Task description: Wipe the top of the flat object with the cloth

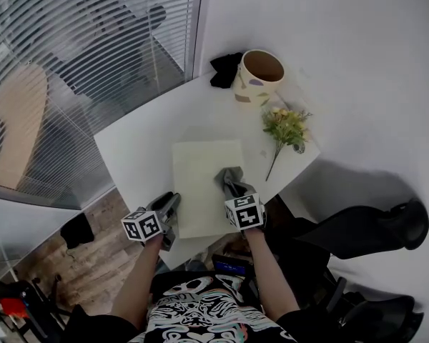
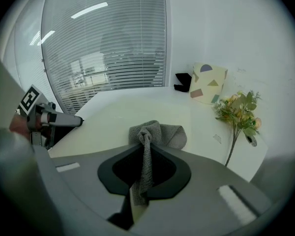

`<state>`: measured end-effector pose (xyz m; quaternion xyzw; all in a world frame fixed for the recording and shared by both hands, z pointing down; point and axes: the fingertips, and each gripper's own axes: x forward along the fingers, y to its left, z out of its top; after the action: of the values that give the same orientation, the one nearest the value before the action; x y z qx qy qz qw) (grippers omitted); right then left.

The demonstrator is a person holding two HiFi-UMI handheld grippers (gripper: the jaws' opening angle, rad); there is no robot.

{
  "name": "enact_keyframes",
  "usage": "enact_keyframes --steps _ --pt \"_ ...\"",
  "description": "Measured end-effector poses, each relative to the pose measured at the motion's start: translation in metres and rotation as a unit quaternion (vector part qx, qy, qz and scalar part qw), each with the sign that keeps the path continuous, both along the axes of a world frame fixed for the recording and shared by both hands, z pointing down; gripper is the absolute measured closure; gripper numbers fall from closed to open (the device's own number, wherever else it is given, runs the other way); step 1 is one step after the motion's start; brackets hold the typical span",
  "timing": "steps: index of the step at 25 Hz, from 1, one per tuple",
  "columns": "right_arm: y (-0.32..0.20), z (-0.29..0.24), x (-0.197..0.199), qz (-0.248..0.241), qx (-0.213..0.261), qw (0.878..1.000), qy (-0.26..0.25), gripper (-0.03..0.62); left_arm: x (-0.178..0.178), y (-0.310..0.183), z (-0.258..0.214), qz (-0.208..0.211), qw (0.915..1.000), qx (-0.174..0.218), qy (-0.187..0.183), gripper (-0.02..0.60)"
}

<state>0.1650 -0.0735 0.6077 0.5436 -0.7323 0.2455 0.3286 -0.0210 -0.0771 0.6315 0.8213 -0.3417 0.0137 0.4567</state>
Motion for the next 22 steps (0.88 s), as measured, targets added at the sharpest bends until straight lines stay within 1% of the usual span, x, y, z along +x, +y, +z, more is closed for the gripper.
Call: enact_keyframes --steps 12,16,19,22 --pt "0.022 -0.001 -0.009 -0.016 0.004 1.0 -0.006 0.579 -0.001 -0.001 0.0 -0.008 1.0 0.005 -0.003 0.382" --pt "0.034 -0.002 -0.013 -0.023 -0.003 1.0 -0.006 0.579 -0.001 0.0 -0.002 -0.01 0.9999 0.006 -0.004 0.382" --pt "0.039 -0.003 -0.018 -0.036 -0.002 0.999 -0.009 0.579 -0.001 0.0 -0.004 -0.01 0.9999 0.009 -0.004 0.383" --pt "0.045 -0.004 -0.025 -0.053 -0.013 0.998 -0.01 0.579 -0.002 -0.002 -0.004 -0.01 0.9999 0.01 -0.004 0.385"
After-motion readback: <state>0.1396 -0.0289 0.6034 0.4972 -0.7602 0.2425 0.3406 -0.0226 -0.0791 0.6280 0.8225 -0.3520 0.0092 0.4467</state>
